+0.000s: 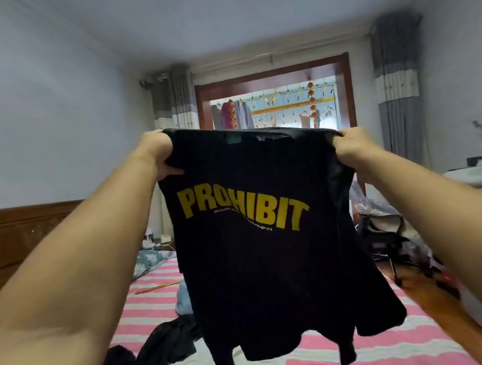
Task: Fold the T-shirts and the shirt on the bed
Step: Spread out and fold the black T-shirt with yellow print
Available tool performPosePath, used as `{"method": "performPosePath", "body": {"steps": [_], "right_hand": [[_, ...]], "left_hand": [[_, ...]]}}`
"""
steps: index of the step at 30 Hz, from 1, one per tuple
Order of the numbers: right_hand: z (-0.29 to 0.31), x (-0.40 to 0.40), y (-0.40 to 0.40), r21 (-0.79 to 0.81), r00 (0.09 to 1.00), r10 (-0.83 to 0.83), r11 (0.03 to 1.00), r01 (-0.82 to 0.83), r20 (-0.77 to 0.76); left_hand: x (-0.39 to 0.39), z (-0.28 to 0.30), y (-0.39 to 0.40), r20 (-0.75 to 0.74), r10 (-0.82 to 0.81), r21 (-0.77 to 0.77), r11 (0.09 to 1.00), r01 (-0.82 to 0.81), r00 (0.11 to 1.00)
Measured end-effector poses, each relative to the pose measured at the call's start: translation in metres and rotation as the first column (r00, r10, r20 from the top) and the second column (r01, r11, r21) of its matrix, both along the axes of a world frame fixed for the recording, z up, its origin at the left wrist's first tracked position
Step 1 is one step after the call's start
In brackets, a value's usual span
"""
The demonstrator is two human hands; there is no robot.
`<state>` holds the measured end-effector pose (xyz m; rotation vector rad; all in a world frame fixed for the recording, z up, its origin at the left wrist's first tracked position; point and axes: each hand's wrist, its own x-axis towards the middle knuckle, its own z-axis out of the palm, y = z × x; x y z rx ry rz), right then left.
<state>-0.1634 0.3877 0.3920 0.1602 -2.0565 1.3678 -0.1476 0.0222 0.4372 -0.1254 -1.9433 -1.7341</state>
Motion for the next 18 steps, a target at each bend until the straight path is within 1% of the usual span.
{"method": "performPosePath", "body": {"steps": [3,6,8,9,11,14,16,17,18], "right_hand": [[0.005,-0.007,-0.019,-0.083,0.996,0.073,0.994,-0.068,0.054],[-0.019,-0.017,-0.017,-0.092,0.974,0.112,0.991,-0.095,0.198],[-0.044,-0.025,-0.003,-0.092,0.949,0.113,0.992,-0.089,0.294],[-0.060,-0.032,0.007,-0.126,0.931,0.126,0.988,-0.088,0.342],[-0.099,-0.038,0.031,-0.193,0.893,0.159,0.978,-0.083,0.420],[-0.171,-0.042,0.076,-0.304,0.860,0.157,0.953,-0.003,0.485],[-0.223,-0.046,0.111,-0.416,0.823,0.175,0.906,0.080,0.540],[-0.248,-0.048,0.133,-0.461,0.804,0.172,0.876,0.139,0.569],[-0.269,-0.050,0.152,-0.490,0.789,0.155,0.848,0.202,0.594]], "left_hand": [[0.007,0.007,-0.013,-0.037,-0.014,-0.033,0.999,0.013,0.999],[-0.016,-0.009,-0.011,0.045,-0.024,-0.039,0.999,0.026,0.999],[-0.046,-0.031,0.003,0.111,-0.032,-0.039,0.999,0.036,0.993],[-0.068,-0.045,0.015,0.135,-0.036,-0.041,0.998,0.042,0.990],[-0.111,-0.076,0.054,0.184,-0.045,-0.049,0.997,0.055,0.982],[-0.179,-0.128,0.145,0.261,-0.158,0.013,0.987,0.160,0.952],[-0.219,-0.166,0.222,0.282,-0.293,-0.029,0.949,0.313,0.914],[-0.230,-0.188,0.264,0.298,-0.372,-0.049,0.914,0.403,0.879],[-0.238,-0.211,0.303,0.328,-0.424,-0.102,0.872,0.478,0.844]]}}
